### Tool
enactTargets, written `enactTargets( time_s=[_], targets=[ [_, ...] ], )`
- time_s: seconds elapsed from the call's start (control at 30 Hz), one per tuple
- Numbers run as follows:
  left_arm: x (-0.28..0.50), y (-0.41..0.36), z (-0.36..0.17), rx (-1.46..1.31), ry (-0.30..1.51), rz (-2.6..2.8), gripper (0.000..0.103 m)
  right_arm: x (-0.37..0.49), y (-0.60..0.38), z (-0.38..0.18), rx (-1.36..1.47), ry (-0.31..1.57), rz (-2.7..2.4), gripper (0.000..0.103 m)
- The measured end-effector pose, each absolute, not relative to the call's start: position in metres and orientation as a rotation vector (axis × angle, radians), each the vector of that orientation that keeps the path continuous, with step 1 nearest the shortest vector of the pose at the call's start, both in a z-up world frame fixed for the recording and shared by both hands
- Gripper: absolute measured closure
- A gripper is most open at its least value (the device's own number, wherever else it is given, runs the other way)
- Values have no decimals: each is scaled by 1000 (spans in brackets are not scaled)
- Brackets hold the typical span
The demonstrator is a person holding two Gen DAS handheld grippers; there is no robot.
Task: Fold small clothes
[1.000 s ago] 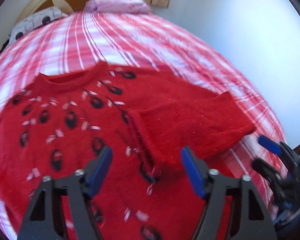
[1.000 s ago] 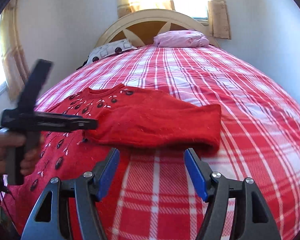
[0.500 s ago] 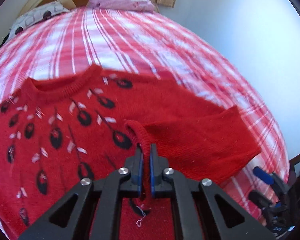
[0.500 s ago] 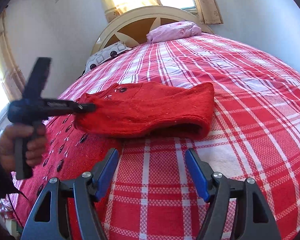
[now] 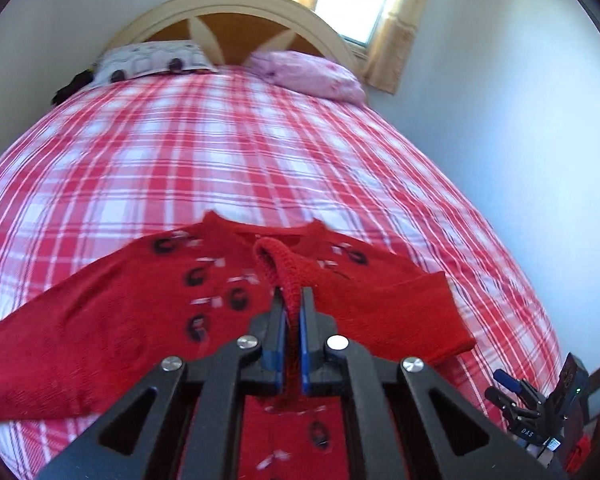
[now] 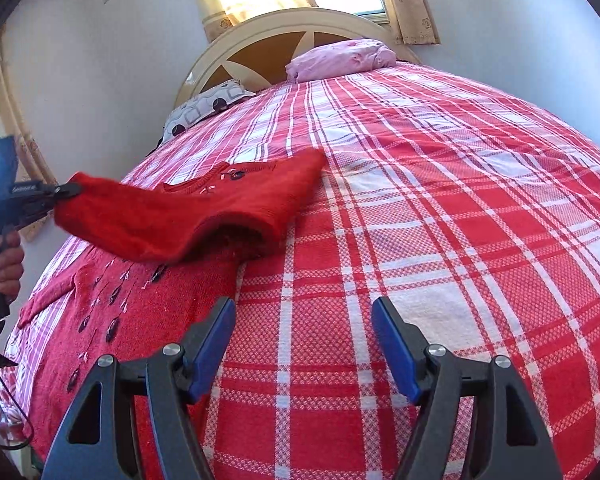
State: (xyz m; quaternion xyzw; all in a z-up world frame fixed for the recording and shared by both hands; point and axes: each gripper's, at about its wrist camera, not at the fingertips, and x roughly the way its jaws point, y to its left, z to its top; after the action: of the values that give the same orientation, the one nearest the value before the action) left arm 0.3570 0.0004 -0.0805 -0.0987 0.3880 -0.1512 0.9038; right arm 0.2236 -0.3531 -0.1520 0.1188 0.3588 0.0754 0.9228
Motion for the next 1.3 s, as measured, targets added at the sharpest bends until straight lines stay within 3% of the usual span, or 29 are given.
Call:
enactTargets(
  time_s=[0.57,1.3],
  targets=[
    [327,87,-148,-350,884,-166,97,228,-354,-157,244,763,145,32],
    [338,96,-185,-318,934,-119,96,228,-346,-153,200,764,122,30]
  ],
)
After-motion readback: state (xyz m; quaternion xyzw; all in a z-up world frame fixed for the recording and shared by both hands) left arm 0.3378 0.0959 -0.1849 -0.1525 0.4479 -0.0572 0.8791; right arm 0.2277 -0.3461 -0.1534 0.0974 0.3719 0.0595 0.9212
